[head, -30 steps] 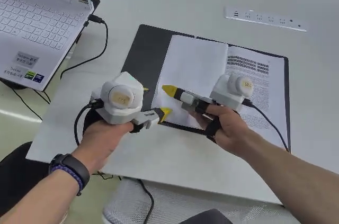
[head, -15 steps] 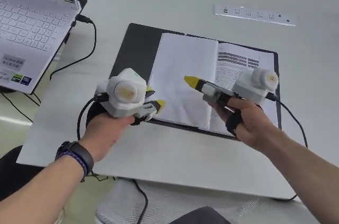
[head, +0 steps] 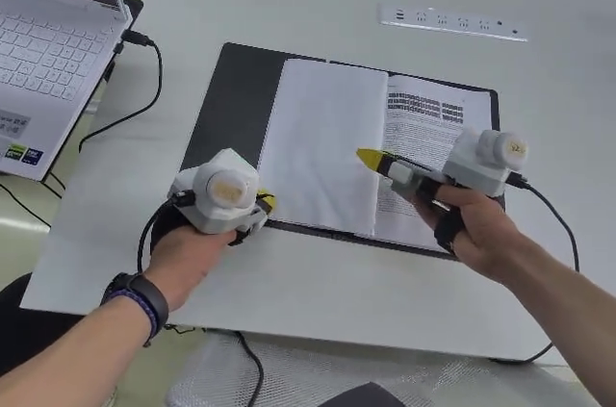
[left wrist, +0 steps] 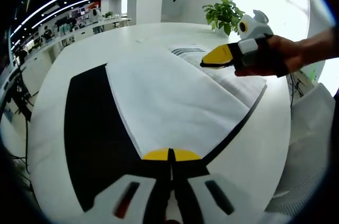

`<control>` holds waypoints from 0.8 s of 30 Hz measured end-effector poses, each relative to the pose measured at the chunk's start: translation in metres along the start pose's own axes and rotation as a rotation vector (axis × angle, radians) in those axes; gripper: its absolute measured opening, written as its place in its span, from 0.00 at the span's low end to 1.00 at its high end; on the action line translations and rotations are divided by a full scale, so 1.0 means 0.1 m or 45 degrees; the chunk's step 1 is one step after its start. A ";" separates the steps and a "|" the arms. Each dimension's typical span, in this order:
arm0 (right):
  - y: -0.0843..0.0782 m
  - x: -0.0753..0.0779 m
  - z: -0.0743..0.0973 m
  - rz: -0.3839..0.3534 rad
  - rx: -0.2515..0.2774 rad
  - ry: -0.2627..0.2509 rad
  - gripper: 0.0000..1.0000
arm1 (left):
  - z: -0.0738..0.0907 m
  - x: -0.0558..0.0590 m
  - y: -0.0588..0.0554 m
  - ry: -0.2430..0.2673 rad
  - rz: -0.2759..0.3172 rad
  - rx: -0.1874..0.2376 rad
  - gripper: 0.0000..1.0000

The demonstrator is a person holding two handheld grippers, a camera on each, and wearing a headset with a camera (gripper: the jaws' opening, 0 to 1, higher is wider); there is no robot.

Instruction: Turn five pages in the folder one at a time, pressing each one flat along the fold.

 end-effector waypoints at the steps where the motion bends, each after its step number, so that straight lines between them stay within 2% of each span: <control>1: 0.00 0.01 0.00 0.003 -0.004 -0.003 0.11 | -0.01 -0.01 -0.01 0.001 -0.001 -0.001 0.00; 8: 0.05 0.14 -0.04 0.047 -0.027 -0.029 0.07 | -0.02 -0.03 0.00 0.003 0.015 -0.004 0.00; 14: 0.13 0.28 -0.08 0.051 -0.006 -0.069 0.00 | -0.03 -0.05 0.00 0.002 0.014 -0.009 0.00; 18: 0.18 0.37 -0.12 0.050 -0.006 -0.075 0.00 | -0.03 -0.05 0.01 0.001 0.009 -0.014 0.00; 20: 0.16 0.43 -0.14 0.063 -0.029 -0.094 0.00 | -0.03 -0.05 0.01 -0.002 0.013 -0.015 0.00; 21: 0.18 0.43 -0.14 0.044 -0.002 -0.051 0.00 | -0.03 -0.05 0.01 -0.002 0.016 -0.015 0.00; 22: 0.18 0.45 -0.14 0.024 -0.004 -0.067 0.00 | -0.03 -0.05 0.01 -0.002 0.016 -0.016 0.00; 24: 0.19 0.46 -0.13 0.034 0.006 -0.052 0.00 | -0.03 -0.05 0.01 0.002 0.019 -0.018 0.00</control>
Point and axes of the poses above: the centre of the closed fingertips' face, and the gripper's own axes: z roughly backward along the fingers, x roughly to its right, y roughly out of its top, the point moved 7 cm from there along z, roughly backward along the fingers, and after that the axes turned 1 degree about -z, right-handed, at the moved point
